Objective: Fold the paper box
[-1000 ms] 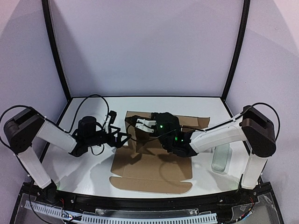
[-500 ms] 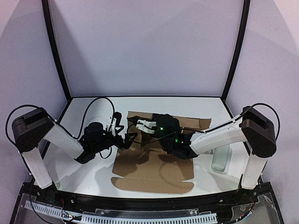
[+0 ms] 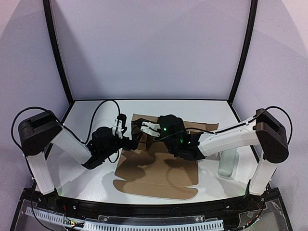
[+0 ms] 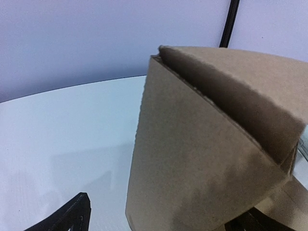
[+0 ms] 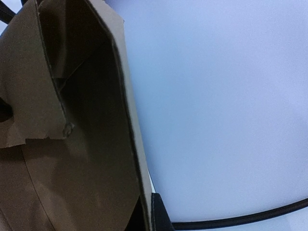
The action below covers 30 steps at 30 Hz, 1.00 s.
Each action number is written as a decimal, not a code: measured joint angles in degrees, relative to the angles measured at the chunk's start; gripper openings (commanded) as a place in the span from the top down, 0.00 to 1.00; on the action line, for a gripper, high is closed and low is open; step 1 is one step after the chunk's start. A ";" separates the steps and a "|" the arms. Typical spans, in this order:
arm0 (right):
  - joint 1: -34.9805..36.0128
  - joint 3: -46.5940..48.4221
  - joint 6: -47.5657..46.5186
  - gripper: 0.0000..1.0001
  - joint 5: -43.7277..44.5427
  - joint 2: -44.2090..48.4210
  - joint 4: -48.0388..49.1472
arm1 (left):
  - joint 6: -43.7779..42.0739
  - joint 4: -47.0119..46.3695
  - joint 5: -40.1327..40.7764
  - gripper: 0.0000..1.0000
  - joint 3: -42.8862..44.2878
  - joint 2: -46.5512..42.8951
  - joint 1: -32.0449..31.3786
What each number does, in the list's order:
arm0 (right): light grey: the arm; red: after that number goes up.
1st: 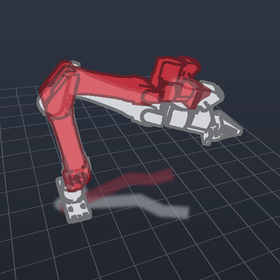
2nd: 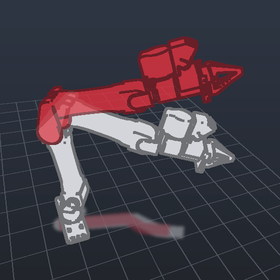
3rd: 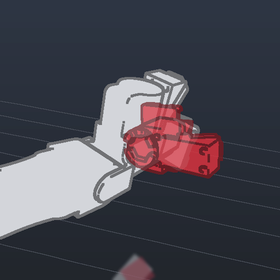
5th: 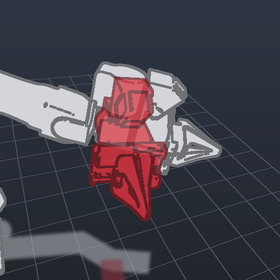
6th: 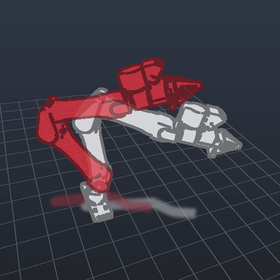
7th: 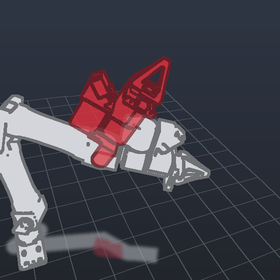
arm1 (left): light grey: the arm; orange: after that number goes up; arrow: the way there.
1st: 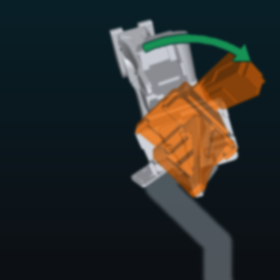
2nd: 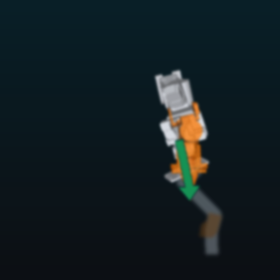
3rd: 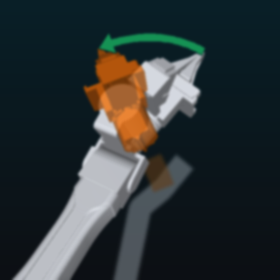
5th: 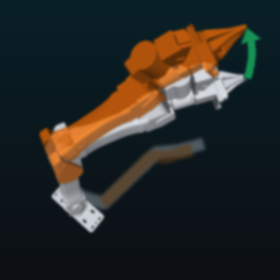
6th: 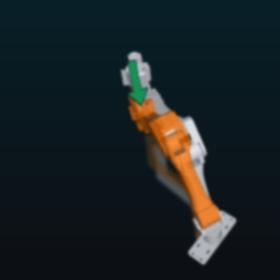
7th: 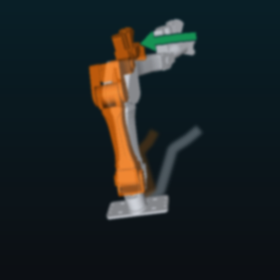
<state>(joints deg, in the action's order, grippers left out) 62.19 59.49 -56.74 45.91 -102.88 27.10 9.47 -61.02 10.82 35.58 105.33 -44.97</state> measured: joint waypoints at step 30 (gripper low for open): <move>-0.11 7.42 9.41 1.00 3.45 -1.26 -13.06 | 2.49 -9.70 2.73 0.01 4.06 8.30 -0.02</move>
<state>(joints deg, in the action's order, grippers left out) 62.08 66.92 -47.33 49.36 -104.14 14.04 11.97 -70.72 13.54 39.64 113.62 -44.99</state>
